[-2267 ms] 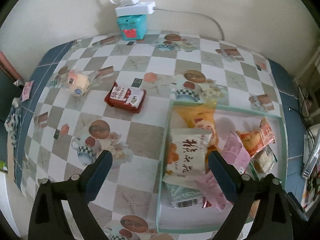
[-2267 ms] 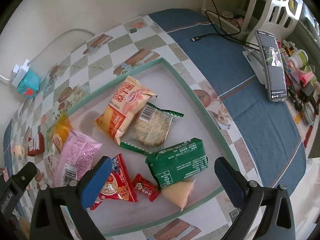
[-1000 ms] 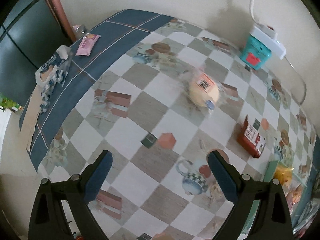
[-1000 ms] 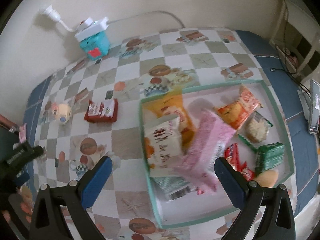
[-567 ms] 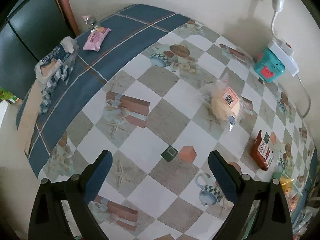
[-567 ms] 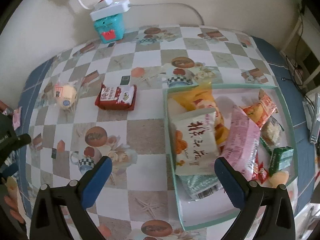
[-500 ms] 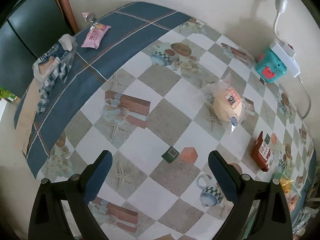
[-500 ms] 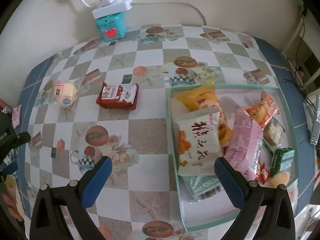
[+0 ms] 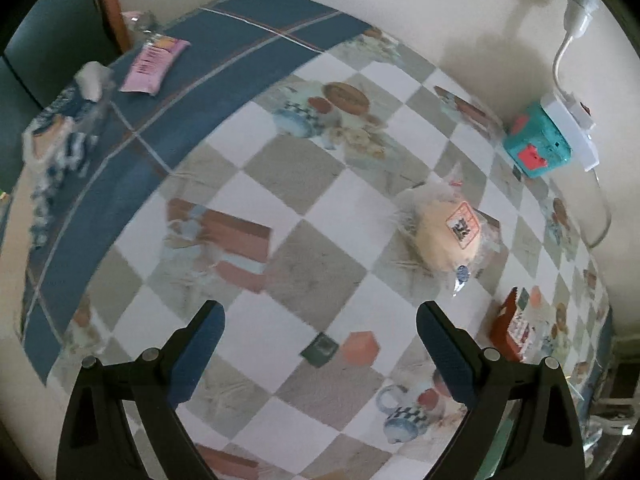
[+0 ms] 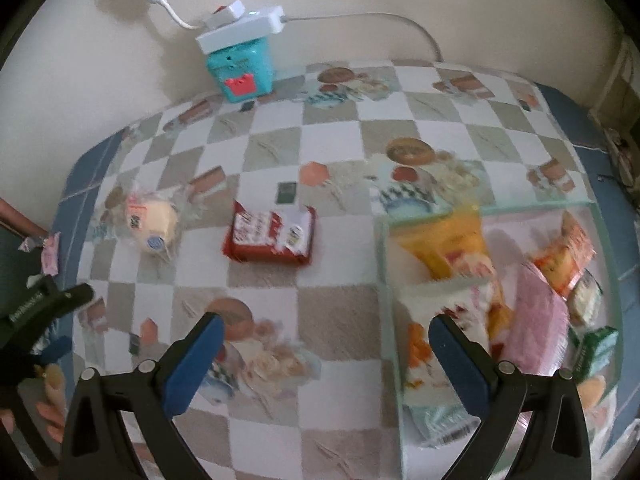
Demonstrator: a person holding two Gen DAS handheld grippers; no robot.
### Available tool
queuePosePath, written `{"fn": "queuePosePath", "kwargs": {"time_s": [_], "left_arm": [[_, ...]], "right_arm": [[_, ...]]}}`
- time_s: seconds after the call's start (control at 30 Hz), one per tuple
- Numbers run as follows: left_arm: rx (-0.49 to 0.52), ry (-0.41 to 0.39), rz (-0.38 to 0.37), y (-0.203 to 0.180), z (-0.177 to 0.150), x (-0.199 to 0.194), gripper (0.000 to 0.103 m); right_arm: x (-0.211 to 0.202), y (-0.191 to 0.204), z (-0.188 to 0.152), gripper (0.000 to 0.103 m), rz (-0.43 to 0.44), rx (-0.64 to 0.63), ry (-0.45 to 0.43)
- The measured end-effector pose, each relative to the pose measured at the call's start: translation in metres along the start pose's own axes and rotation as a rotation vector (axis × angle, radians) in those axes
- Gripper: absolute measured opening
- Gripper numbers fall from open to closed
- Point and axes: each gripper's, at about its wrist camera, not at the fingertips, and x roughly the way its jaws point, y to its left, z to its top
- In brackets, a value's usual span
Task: Organize snacks
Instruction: 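Move both tools back toward the remaining snacks, then grasp the wrapped bun with the left gripper while the right grasps the milk biscuit pack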
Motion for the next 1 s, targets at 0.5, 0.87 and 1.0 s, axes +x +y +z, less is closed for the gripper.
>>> {"fn": "queuePosePath", "kwargs": {"time_s": [0.5,0.87,1.0], "left_arm": [[0.337,-0.095,-0.001,-0.069,0.041,0.002,0.097],[0.534,-0.005,0.02,-0.108,0.043,0.04,0.097],[0.557,0.005,0.042,-0.114,0.043,0.05,0.097]], "right_arm": [[0.042,0.034,0.039,0.103,0.071,-0.034,0.068],[0.076,0.042,0.048,0.103,0.067,-0.05,0.135],[0.09,0.041,0.049,0.103,0.041,-0.051,0.151]]}}
